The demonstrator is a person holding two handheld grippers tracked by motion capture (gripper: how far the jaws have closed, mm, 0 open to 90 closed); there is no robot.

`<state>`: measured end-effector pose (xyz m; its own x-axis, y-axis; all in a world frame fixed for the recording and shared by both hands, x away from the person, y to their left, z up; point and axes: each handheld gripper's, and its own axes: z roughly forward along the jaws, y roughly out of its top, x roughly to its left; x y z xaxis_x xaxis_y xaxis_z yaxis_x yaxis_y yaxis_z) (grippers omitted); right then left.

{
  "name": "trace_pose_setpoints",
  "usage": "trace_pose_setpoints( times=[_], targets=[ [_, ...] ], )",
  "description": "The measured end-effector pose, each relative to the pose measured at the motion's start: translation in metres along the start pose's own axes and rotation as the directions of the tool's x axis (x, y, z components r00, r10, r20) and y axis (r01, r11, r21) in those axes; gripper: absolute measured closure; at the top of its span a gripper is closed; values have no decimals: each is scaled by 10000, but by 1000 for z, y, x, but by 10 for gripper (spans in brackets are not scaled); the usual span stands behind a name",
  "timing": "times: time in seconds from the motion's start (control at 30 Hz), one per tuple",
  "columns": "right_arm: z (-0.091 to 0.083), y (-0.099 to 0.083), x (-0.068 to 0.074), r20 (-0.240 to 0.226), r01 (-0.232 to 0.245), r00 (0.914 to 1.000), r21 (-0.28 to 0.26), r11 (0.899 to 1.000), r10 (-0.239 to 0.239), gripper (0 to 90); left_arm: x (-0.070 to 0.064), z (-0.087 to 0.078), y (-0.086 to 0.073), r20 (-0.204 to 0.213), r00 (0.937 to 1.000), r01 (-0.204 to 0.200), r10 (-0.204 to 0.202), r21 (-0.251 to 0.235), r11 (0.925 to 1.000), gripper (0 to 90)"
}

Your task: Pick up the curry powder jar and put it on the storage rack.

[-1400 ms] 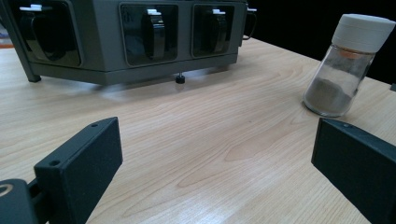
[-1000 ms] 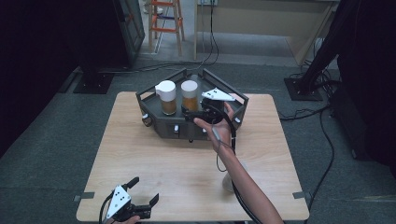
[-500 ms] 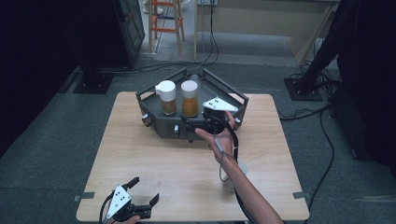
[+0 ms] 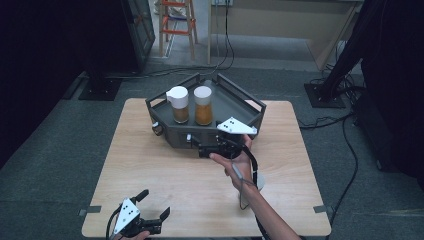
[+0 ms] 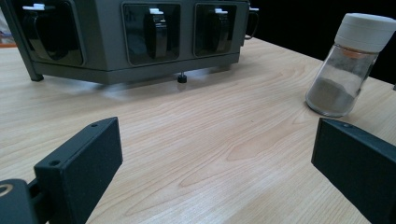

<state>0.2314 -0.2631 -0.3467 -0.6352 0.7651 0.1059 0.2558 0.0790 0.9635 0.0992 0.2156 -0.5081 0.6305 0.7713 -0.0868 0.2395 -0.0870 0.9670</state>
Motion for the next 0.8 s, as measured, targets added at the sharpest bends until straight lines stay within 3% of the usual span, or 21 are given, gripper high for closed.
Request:
trace_pose_setpoints(
  times=[0.8],
  targets=[
    [-27,-32,15,-1039,265,9942,-74,9996,-271,26,0,0,0,-41,10000,22,-22,-15,10000,17]
  ],
)
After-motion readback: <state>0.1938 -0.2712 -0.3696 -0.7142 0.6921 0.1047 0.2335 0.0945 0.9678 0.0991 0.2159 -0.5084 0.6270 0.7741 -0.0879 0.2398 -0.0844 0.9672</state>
